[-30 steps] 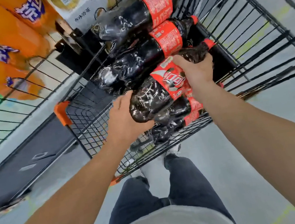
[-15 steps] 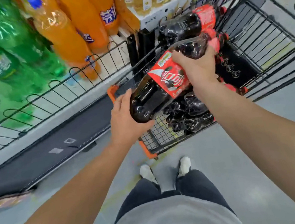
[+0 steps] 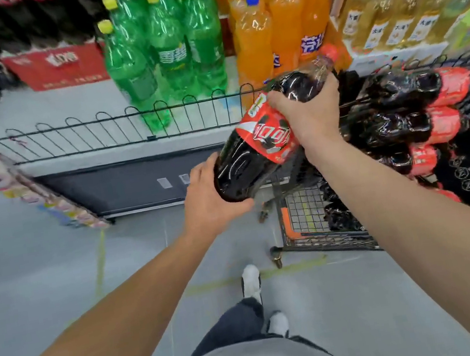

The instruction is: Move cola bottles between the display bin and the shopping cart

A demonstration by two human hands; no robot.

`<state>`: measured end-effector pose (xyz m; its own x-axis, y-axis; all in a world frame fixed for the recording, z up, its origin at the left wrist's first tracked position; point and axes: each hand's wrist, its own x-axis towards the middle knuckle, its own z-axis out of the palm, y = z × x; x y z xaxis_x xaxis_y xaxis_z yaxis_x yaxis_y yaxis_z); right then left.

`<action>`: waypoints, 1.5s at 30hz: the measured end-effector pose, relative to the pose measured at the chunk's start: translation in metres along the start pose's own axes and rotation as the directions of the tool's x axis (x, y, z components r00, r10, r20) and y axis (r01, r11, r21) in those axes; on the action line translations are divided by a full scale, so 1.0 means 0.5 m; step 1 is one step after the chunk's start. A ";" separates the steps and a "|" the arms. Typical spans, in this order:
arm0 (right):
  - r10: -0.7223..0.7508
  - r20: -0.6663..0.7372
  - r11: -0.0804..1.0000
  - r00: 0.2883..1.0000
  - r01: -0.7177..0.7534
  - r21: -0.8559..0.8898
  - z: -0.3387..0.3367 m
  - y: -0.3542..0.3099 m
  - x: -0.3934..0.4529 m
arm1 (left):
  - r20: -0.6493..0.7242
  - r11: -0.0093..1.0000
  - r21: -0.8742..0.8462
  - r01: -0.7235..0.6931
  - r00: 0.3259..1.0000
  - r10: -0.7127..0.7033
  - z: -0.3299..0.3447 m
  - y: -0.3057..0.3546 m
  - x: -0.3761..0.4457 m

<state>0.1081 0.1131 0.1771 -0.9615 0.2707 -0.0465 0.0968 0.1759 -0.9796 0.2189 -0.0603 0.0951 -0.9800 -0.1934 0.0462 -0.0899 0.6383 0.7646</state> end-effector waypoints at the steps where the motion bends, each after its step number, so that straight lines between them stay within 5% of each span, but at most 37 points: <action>1: -0.008 0.036 1.000 0.999 0.008 -0.008 0.021 -0.011 -0.018 | -0.028 1.000 -0.002 0.015 1.000 -0.015 -0.020 -0.009 -0.016; 13: -0.126 0.274 0.988 0.953 0.146 -0.050 0.340 -0.119 -0.212 | -0.279 0.988 -0.038 0.150 0.948 -0.154 -0.282 -0.195 -0.099; 27: -0.184 0.238 0.978 0.954 0.202 -0.053 0.784 -0.258 -0.321 | -0.245 0.992 -0.021 0.128 0.961 -0.129 -0.659 -0.487 0.054; 45: -0.220 0.176 0.975 0.959 0.224 -0.005 1.104 -0.321 -0.037 | -0.210 0.993 -0.001 0.119 0.971 -0.117 -0.783 -0.608 0.467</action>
<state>-0.0316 -0.4424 0.2274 -0.9892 0.0541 0.1363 -0.1199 0.2366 -0.9642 0.0866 -0.5912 0.1249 -0.9038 -0.4184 0.0905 -0.2056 0.6098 0.7654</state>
